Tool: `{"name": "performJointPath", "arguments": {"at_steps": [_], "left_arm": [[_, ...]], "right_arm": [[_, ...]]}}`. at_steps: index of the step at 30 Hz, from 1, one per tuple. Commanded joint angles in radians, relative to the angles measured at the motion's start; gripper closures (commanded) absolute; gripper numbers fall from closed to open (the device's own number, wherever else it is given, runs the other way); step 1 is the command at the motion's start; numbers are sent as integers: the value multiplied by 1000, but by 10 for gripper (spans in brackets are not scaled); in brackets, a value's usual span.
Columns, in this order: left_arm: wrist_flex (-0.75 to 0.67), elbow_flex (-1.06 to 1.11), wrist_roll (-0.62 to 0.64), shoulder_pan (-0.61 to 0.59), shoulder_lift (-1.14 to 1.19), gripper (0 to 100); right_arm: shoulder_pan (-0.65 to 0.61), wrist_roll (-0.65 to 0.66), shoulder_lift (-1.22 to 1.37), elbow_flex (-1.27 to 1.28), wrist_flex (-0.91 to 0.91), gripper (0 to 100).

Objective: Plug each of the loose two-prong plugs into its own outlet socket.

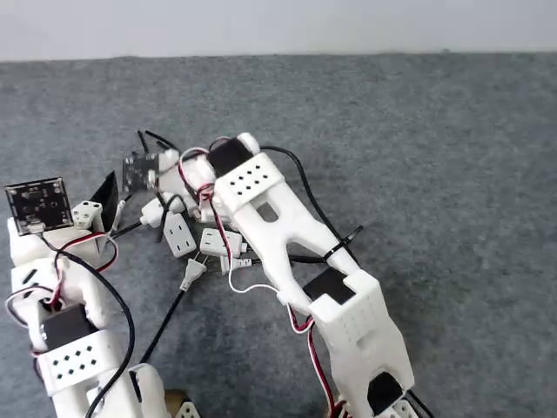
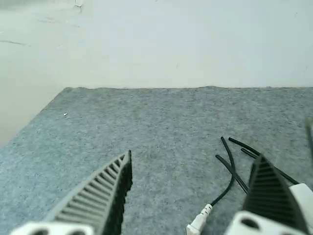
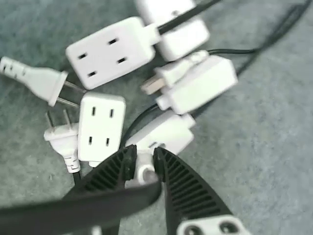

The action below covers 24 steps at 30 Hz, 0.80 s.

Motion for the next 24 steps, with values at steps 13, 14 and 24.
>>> {"name": "performJointPath", "arguments": {"at_steps": [13,14,24], "left_arm": [[-140,-8,118,236,-12,640],[-155,-8,127,256,-12,640],[-143,-15,130,456,-14,640]], "right_arm": [[-16,-362,-136,-700,306,991],[-15,-381,-140,-735,315,991],[-16,-425,-170,-859,323,991]]}}
